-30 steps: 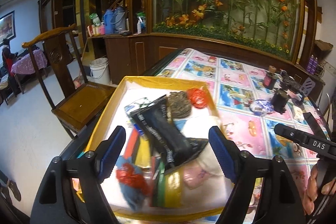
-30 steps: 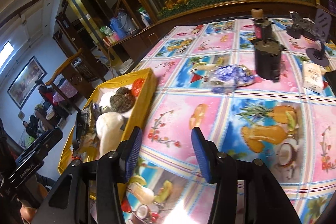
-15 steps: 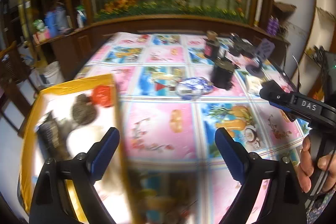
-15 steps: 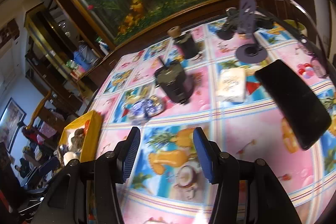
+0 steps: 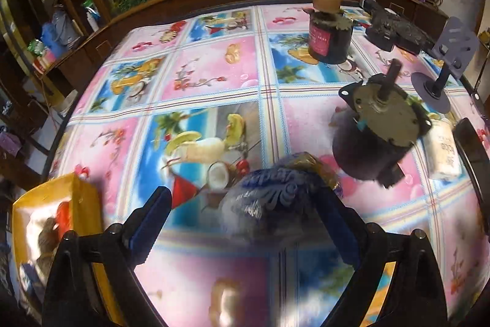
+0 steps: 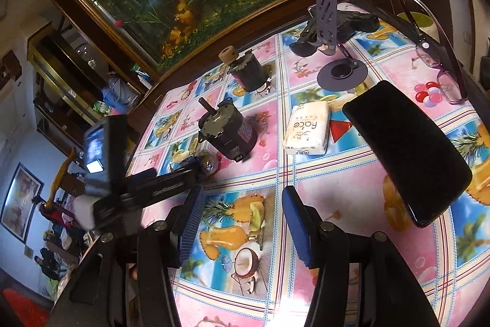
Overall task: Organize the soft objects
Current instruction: 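Grasp the blue-white Vinda tissue pack with the left tool while the right tool grasps the white Face tissue pack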
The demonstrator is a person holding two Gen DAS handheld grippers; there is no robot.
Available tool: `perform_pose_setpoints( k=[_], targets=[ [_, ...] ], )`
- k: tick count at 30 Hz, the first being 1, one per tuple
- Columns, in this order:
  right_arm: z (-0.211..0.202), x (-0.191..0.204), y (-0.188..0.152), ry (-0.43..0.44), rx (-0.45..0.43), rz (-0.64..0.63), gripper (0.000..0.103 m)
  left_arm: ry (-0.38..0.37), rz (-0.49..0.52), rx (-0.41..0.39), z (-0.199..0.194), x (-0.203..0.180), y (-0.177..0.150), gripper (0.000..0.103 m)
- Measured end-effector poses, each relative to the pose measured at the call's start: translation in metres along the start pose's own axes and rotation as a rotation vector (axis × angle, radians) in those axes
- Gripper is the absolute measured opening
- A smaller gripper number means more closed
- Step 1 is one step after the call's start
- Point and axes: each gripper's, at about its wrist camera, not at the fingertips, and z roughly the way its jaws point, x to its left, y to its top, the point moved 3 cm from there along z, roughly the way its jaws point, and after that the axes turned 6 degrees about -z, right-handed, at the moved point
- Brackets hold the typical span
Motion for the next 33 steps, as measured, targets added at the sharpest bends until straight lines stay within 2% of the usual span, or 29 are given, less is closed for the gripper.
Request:
perform_pose_setpoints(
  k=[1, 3, 4, 5, 7, 12, 17, 20, 23, 27, 33],
  targets=[
    [-0.001, 0.000, 0.000, -0.002, -0.004, 0.000, 0.057, -0.014, -0.011, -0.014, 0.001, 0.002, 0.002, 0.094],
    [-0.002, -0.003, 0.001, -0.017, -0.013, 0.001, 0.057, -0.060, -0.050, -0.001, 0.002, 0.004, 0.003, 0.078],
    [-0.003, -0.005, 0.002, -0.023, -0.017, 0.005, 0.057, -0.082, -0.071, 0.011, 0.001, 0.004, 0.003, 0.060],
    [-0.003, -0.008, 0.002, -0.031, -0.020, 0.013, 0.057, -0.083, -0.089, 0.022, -0.002, 0.005, 0.001, 0.056],
    [-0.004, -0.014, 0.004, -0.041, -0.027, 0.034, 0.057, -0.044, -0.084, 0.030, -0.009, 0.002, -0.007, 0.056],
    [-0.005, -0.028, 0.007, -0.068, -0.039, 0.072, 0.057, -0.099, -0.107, 0.084, -0.040, 0.003, -0.054, 0.055],
    [-0.004, -0.034, 0.010, -0.115, -0.057, 0.070, 0.056, -0.118, -0.100, 0.006, -0.072, 0.007, -0.106, 0.055],
    [0.011, -0.036, 0.017, -0.135, -0.036, 0.075, 0.056, -0.121, -0.108, -0.053, -0.072, 0.007, -0.110, 0.057],
    [0.029, -0.035, 0.031, -0.156, -0.012, 0.084, 0.056, -0.141, -0.094, -0.079, -0.070, 0.006, -0.109, 0.057],
    [0.059, -0.034, 0.049, -0.251, 0.030, 0.055, 0.056, -0.167, -0.078, -0.095, -0.068, 0.009, -0.106, 0.057],
    [0.100, -0.036, 0.057, -0.411, 0.101, -0.019, 0.056, -0.155, -0.057, -0.104, -0.068, 0.006, -0.106, 0.057]
  ],
)
